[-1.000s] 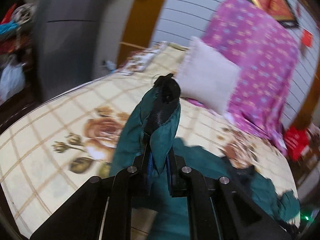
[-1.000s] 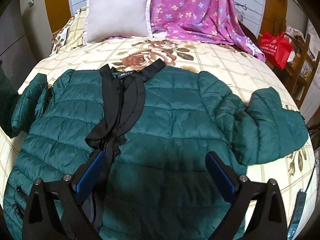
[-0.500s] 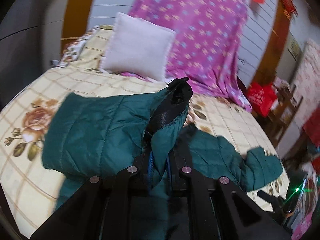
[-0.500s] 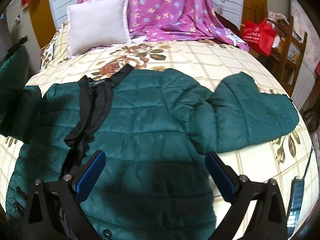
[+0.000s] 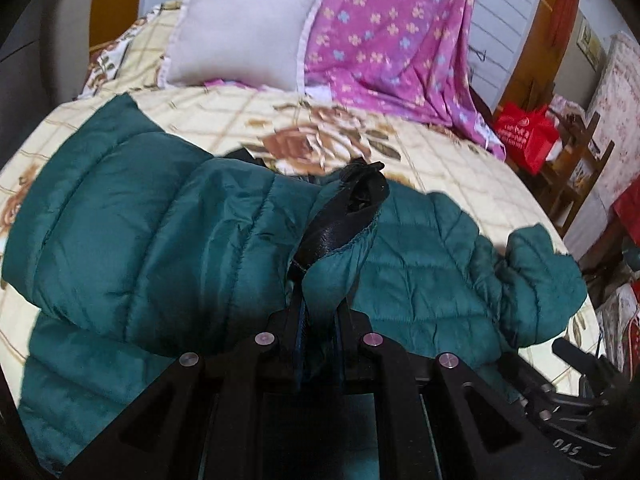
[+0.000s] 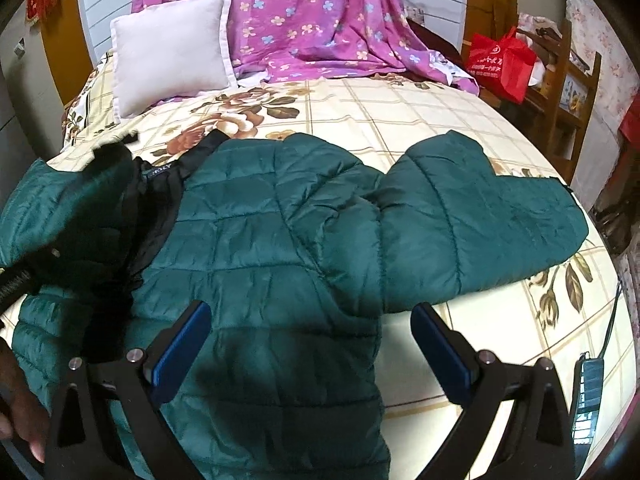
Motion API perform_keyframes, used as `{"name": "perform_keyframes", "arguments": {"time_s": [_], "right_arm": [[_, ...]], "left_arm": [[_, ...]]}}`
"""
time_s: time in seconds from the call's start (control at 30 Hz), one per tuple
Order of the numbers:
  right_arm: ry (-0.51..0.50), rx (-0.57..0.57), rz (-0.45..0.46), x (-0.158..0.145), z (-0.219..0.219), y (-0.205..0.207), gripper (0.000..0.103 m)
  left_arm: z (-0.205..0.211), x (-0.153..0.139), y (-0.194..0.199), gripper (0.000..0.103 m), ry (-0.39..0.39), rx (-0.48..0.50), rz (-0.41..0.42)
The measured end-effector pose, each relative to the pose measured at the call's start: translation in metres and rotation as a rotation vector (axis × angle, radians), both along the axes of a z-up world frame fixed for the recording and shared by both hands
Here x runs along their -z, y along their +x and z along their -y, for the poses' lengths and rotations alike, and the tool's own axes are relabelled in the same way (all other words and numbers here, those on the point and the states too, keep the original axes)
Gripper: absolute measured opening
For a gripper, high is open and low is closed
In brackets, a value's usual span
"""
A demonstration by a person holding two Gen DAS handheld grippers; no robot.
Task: Fold large clothes
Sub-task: 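Lift the sleeve with the left gripper and fold it across the jacket body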
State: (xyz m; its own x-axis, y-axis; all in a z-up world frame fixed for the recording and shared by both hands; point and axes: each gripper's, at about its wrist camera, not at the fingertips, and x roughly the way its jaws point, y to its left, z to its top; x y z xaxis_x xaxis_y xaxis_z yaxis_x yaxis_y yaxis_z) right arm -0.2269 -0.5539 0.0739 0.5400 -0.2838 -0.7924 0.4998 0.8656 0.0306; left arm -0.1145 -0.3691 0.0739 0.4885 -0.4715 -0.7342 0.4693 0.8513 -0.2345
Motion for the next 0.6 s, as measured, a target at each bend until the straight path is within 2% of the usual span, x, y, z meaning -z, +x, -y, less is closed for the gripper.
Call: {"name": "perform_keyframes", "arguments": {"time_s": [0.17, 0.27, 0.33, 0.43, 0.6], "right_arm": [[0.018, 0.009, 0.0, 0.004, 0.005, -0.002, 0.101], [0.024, 0.01, 0.0, 0.005, 0.006, -0.003, 0.101], [0.039, 0.013, 0.01, 0.005, 0.007, -0.005, 0.101], [0.089, 0.03, 0.033, 0.004, 0.013, -0.009, 0.101], [0.101, 0.012, 0.05, -0.004, 0.006, -0.007, 0.101]], "left_arm": [[0.009, 0.016, -0.001, 0.0, 0.014, 0.022, -0.03], [0.008, 0.018, -0.002, 0.0, -0.008, 0.034, -0.038], [0.006, 0.017, -0.003, 0.008, -0.049, 0.066, -0.073], [0.003, 0.007, -0.009, 0.015, -0.069, 0.106, -0.095], [-0.023, -0.024, -0.03, 0.017, -0.067, 0.138, -0.04]]}}
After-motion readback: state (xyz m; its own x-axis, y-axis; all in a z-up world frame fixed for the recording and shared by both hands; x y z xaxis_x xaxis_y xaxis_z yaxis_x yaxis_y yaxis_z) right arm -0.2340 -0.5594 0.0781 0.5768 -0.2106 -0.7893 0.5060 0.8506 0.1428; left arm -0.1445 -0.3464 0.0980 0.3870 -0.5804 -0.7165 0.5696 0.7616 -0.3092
